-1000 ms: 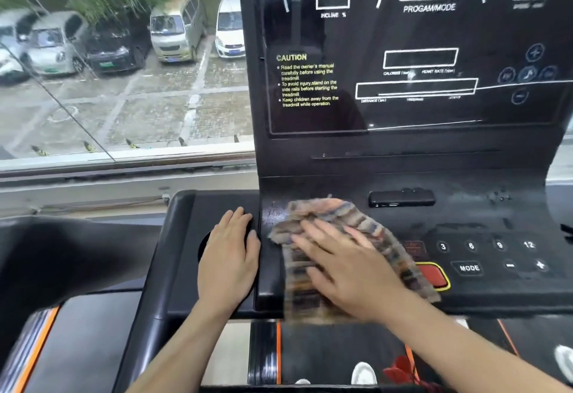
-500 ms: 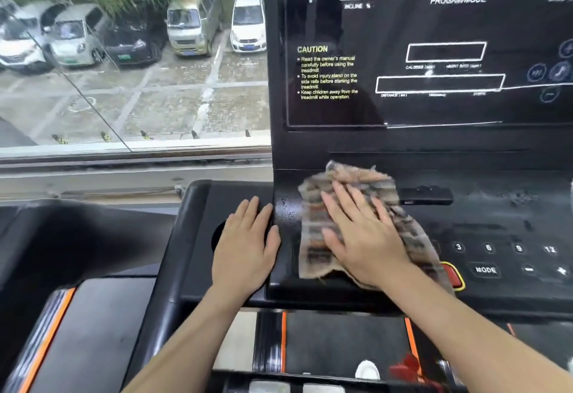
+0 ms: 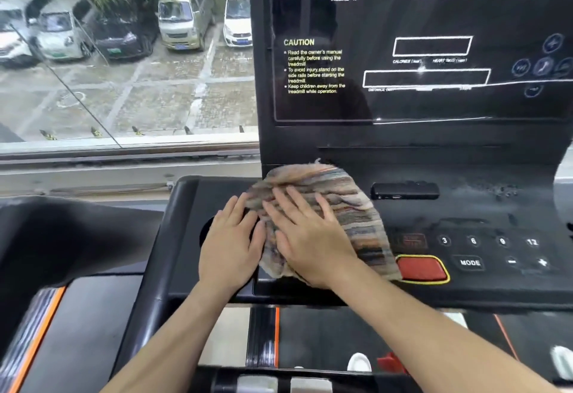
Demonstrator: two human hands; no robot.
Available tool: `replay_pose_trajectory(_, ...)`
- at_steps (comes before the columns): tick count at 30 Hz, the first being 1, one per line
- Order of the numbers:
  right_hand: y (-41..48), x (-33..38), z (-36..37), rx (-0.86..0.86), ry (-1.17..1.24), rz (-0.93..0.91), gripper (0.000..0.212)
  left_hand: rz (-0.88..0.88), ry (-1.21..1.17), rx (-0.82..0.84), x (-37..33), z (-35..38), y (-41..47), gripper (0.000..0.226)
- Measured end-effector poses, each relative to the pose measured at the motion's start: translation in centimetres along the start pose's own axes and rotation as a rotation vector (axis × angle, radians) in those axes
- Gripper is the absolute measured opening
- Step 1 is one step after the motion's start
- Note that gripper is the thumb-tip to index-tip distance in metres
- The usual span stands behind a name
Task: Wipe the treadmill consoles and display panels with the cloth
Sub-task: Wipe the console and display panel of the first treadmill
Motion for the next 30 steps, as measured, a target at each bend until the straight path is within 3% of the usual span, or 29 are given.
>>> replay_pose_trajectory(4, -6.4, -1.4, -0.3, 0.051, -0.007, -0.062, 0.057, -0.021, -0.001, 0.001, 0.2, 0.0, 0.0, 0.061)
replay_pose_trajectory(9, -2.9, -3.5, -1.6, -0.088, -0.076, 0.222, 0.056, -0.028, 0.007, -0.013, 0.2, -0.1, 0.1, 0.061)
replay_pose_trajectory(12, -3.9, -1.3, -1.7, -0.153, -0.111, 0.154, 0.043, -0.031, 0.003, -0.009, 0.3, -0.1, 0.0, 0.063)
replay_pose_trajectory(15, -4.0, -1.3, -2.2, -0.154, -0.139, 0.158, 0.048, -0.031, 0.007, -0.02, 0.0, -0.3, 0.0, 0.063)
replay_pose_trajectory(19, -1.7, 0.6, -0.2, -0.01, -0.024, 0.025, 0.054, -0.029, 0.003, -0.028, 0.0, -0.4, 0.1, 0.062)
replay_pose_trajectory(22, -7.0, 0.2, 0.1, 0.025, -0.021, -0.032, 0.051, -0.032, -0.002, -0.033, -0.2, -0.6, -0.2, 0.063)
replay_pose_trajectory(27, -5.6, -3.7, -1.6, -0.093, 0.05, 0.253, 0.053, -0.03, 0.008, -0.026, -0.3, -0.5, 0.0, 0.062)
replay_pose_trajectory(30, -4.1, 2.9, 0.1, -0.032, 0.019, 0.041, 0.054, -0.022, 0.008, -0.027, -0.3, -0.5, -0.1, 0.063)
Point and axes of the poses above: each hand's wrist, its own y-axis towards the middle knuckle, its own z-axis out of the palm, x = y × z, the point moved 9 cm from there along y, towards the middle knuckle, and after that the axes turned 15 degrees about -z, right-handed, at the moved point
